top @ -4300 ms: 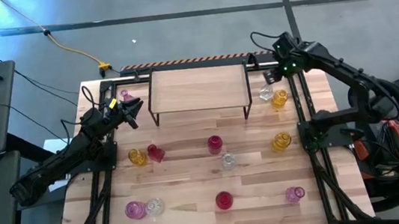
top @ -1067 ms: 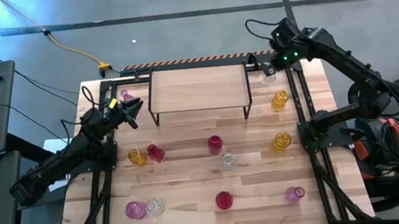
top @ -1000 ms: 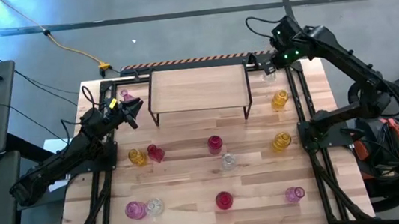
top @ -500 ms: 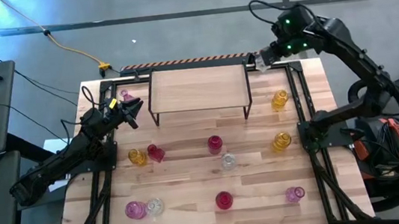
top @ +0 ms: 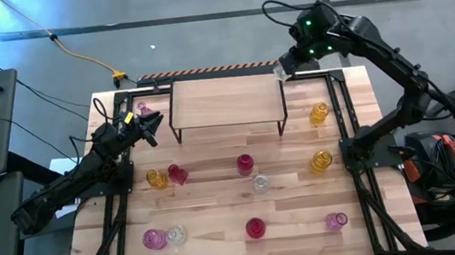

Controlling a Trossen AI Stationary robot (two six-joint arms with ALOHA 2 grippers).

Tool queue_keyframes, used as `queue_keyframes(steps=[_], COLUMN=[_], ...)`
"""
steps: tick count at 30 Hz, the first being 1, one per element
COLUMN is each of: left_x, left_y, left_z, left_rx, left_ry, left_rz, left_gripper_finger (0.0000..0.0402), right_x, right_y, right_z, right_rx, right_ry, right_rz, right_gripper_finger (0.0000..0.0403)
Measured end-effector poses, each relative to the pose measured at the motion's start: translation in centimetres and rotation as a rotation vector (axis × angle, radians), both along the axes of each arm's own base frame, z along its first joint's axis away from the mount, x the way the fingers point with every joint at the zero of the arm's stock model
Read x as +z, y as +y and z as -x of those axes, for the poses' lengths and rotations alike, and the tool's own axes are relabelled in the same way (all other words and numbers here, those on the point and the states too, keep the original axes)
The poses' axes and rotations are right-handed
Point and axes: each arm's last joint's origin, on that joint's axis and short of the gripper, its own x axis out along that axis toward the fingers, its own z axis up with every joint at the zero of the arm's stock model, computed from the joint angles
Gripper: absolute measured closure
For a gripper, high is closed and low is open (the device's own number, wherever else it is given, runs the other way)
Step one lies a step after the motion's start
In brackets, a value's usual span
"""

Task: Sort vases onto shelf
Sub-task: Put the top transparent vase on the shelf

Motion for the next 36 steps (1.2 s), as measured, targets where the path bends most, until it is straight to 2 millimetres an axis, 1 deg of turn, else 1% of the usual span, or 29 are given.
queue_keyframes(steps=[7, 10, 15, 24, 36], left_x=[0.0, 0.0, 0.0, 0.0, -0.3], left_y=[0.0, 0.0, 0.0, 0.0, 0.0], left_z=[0.0, 0.0, 0.0, 0.0, 0.0], left_rx=[0.000, 0.000, 0.000, 0.000, 0.000], left_ry=[-0.001, 0.000, -0.001, 0.000, 0.020], left_rz=[0.000, 0.000, 0.000, 0.000, 0.018], left_gripper_finger=[0.0294, 0.0294, 0.0294, 0.0294, 0.0294], right_x=[-1.0, -1.2, -0.9, -0.9, -2.3], right_y=[0.1, 0.1, 0.1, -0.1, -1.0], right_z=[-2.0, -2.6, -3.1, -3.0, -4.7], right_rx=[0.068, 0.083, 0.121, 0.111, 0.128], right_ry=[0.002, -0.022, -0.105, -0.113, -0.079], right_rz=[-0.048, -0.062, -0.101, -0.106, -0.120], right_gripper_finger=[0.0403, 0.0403, 0.0403, 0.0403, 0.0403])
